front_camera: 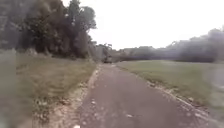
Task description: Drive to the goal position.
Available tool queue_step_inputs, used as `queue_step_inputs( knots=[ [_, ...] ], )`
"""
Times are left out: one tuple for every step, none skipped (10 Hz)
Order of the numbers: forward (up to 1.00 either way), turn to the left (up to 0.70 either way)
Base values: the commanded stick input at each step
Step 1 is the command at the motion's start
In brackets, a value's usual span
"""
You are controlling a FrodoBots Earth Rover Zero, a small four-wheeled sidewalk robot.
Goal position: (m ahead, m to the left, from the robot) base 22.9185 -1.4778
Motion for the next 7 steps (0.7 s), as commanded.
queue_step_inputs(
  knots=[
    [0.7,-0.13],
    [0.7,-0.14],
    [0.7,-0.1],
    [0.7,-0.04],
    [0.7,0.0],
    [0.7,0.0],
    [0.7,0.0]
  ],
)
